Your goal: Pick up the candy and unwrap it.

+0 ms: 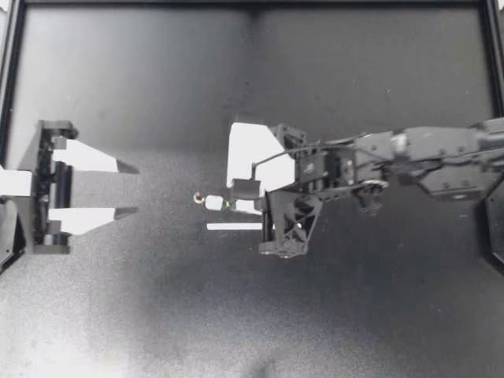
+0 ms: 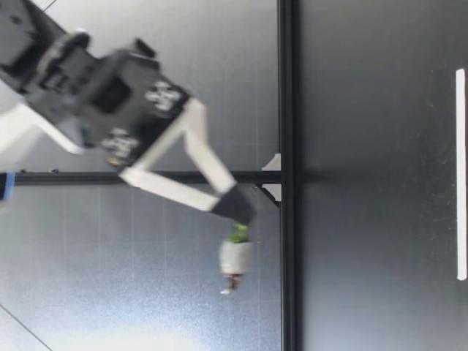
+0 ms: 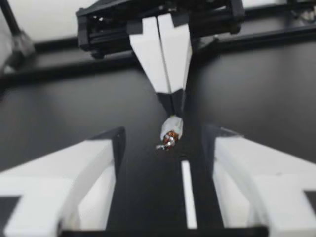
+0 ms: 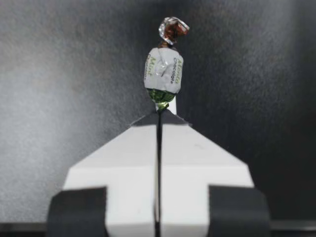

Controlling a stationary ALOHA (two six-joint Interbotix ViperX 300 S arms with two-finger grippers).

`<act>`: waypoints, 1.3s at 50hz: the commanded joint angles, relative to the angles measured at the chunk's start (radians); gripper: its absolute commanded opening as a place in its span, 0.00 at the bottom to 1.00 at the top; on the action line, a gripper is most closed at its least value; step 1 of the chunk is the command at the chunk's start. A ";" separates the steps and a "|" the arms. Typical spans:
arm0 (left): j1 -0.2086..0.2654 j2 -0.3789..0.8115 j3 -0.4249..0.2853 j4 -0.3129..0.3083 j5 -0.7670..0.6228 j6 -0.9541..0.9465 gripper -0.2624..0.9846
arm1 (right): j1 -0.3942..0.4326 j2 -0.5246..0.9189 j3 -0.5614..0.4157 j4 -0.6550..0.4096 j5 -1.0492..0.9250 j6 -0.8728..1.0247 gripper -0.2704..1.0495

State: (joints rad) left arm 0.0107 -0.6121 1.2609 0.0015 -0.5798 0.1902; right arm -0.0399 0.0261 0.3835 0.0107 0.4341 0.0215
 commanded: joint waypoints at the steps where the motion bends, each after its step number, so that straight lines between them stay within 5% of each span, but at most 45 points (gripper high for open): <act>1: 0.002 0.038 -0.032 0.000 -0.063 0.015 0.62 | 0.003 -0.058 -0.014 -0.002 -0.003 -0.002 0.05; 49: 0.002 0.264 -0.193 0.014 -0.077 0.026 0.61 | 0.012 -0.106 -0.008 0.003 -0.055 -0.005 0.05; 56: 0.002 0.267 -0.196 0.014 -0.077 0.025 0.50 | 0.011 -0.107 0.002 0.003 -0.055 -0.002 0.05; 65: 0.002 0.262 -0.187 0.014 -0.084 0.020 0.21 | 0.011 -0.121 0.012 0.003 -0.055 -0.002 0.05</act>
State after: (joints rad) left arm 0.0107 -0.3390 1.0845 0.0138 -0.6535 0.2132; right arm -0.0337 -0.0522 0.4065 0.0107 0.3881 0.0199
